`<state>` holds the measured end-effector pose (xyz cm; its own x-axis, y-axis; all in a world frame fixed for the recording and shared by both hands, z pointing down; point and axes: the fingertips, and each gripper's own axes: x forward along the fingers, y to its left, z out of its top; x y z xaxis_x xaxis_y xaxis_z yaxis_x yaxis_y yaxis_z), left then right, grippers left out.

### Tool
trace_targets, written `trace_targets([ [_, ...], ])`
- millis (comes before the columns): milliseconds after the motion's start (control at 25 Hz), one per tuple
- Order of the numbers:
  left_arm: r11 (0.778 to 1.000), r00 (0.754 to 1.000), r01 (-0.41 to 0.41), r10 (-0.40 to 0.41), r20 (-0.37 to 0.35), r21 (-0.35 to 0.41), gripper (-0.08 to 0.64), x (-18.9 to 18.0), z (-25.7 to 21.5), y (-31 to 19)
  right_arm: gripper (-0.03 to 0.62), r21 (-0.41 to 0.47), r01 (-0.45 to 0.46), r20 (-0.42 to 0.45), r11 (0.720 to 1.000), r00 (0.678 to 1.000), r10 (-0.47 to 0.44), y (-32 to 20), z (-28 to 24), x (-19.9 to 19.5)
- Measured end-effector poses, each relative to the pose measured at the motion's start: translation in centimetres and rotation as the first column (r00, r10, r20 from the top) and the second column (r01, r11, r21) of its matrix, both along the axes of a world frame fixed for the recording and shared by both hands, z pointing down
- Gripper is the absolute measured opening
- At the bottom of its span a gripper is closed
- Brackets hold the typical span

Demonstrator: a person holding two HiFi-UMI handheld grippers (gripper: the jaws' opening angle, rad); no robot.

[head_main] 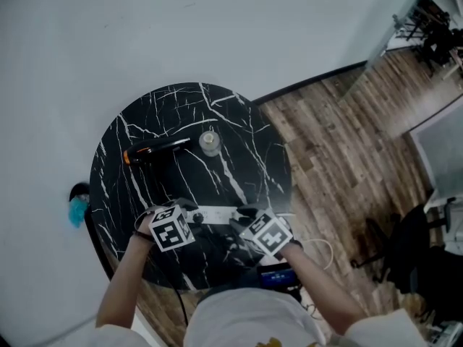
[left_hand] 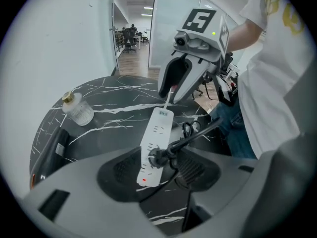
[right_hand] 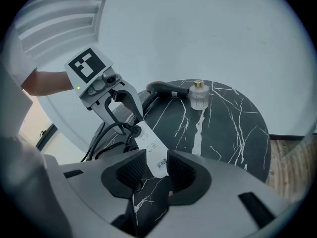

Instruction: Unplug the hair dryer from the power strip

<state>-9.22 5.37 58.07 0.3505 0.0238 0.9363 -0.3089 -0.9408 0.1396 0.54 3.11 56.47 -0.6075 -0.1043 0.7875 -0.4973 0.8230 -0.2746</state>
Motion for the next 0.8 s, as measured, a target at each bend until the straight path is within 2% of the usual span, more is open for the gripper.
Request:
trace_targets([
  [120,0.996,0.999,-0.033,0.036,0.03,-0.083,0.245,-0.9,0.4,1.4,0.116,0.002,-0.003,-0.003,1.0,1.0,0.003,0.1,-0.1,0.4],
  [200,0.995,0.998,-0.034,0.038,0.043,-0.096,0.258,-1.4,0.5,1.8,0.117,0.011,-0.01,-0.002,1.0,1.0,0.01,0.1,-0.2,0.7],
  [400,0.999,0.999,0.05,-0.05,-0.01,0.003,0.257,-2.8,-1.0,0.9,0.116,0.022,-0.049,0.038,0.999,0.998,0.048,-0.1,-1.3,1.0],
  [520,0.986,0.987,0.145,-0.139,-0.075,0.076,0.257,-3.9,-3.1,0.0,0.117,0.038,-0.067,0.045,0.997,0.997,0.065,-0.8,-1.8,1.5],
  [600,0.957,0.96,0.253,-0.23,-0.159,0.143,0.256,-4.5,-5.4,-1.3,0.116,0.082,-0.098,0.072,0.992,0.993,0.092,-1.8,-3.0,1.5],
  [640,0.93,0.934,0.323,-0.283,-0.217,0.178,0.256,-4.5,-6.7,-2.2,0.115,0.103,-0.12,0.097,0.987,0.989,0.11,-2.3,-3.9,1.3],
  [720,0.857,0.862,0.461,-0.37,-0.348,0.231,0.256,-4.1,-9.4,-3.8,0.114,0.142,-0.173,0.157,0.975,0.976,0.151,-3.0,-5.9,1.0],
  [800,0.781,0.775,0.574,-0.421,-0.471,0.248,0.255,-3.1,-11.8,-4.8,0.102,0.204,-0.233,0.201,0.951,0.96,0.193,-3.7,-7.9,0.8],
])
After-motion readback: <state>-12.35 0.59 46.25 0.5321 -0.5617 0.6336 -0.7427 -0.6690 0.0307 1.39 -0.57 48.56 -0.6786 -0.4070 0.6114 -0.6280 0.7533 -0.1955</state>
